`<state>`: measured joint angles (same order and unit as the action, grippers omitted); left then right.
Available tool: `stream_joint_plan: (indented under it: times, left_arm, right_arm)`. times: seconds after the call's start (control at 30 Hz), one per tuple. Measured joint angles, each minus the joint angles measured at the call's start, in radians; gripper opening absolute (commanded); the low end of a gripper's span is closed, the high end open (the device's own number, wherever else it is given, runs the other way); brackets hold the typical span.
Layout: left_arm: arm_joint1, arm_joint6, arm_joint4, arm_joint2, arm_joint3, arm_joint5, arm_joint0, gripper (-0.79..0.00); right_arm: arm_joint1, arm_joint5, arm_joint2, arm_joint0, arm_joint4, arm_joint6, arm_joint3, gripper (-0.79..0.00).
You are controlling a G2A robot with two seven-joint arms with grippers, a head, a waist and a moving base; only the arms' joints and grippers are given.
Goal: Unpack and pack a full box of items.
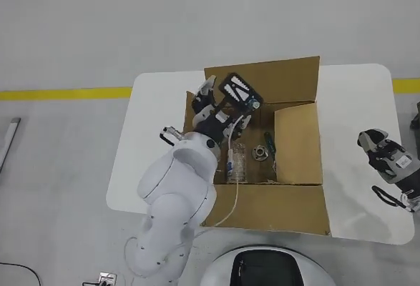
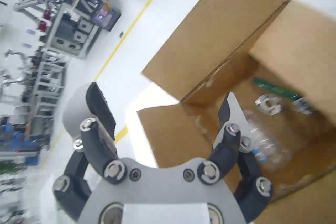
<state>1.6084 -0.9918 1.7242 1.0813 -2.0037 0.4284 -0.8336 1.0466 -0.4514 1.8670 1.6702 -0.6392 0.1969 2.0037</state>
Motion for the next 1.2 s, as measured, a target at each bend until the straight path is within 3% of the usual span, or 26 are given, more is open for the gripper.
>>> stream_joint_plan:
  times: [0.27, 0.4, 0.73, 0.83, 1.07, 1.2]
  left_arm:
    - [0.052, 0.033, -0.445, -0.089, 0.162, -0.366, -0.013, 0.0]
    - [0.065, 0.018, -0.612, -0.091, 0.228, -0.477, -0.02, 0.0]
    - [0.065, 0.017, -0.612, -0.09, 0.232, -0.481, -0.021, 0.0]
    - [0.061, 0.057, -0.609, -0.076, 0.238, -0.457, -0.053, 0.0]
    - [0.073, 0.216, -0.84, -0.038, 0.32, -0.591, -0.128, 0.0]
    - [0.076, 0.246, -0.906, -0.035, 0.374, -0.623, -0.136, 0.0]
  right_arm:
    - [0.003, -0.003, 0.031, 0.052, -0.009, -0.007, 0.006, -0.785]
    - [0.006, -0.006, 0.042, 0.075, -0.01, -0.013, 0.006, -0.785]
    - [0.01, -0.026, 0.044, 0.108, -0.021, -0.022, 0.014, -0.785]
    - [0.01, -0.042, 0.03, 0.105, -0.035, -0.012, 0.015, -0.785]
    - [0.011, -0.045, -0.005, 0.088, -0.051, 0.011, -0.001, -0.785]
    - [0.012, -0.045, -0.016, 0.084, -0.058, 0.02, -0.012, -0.785]
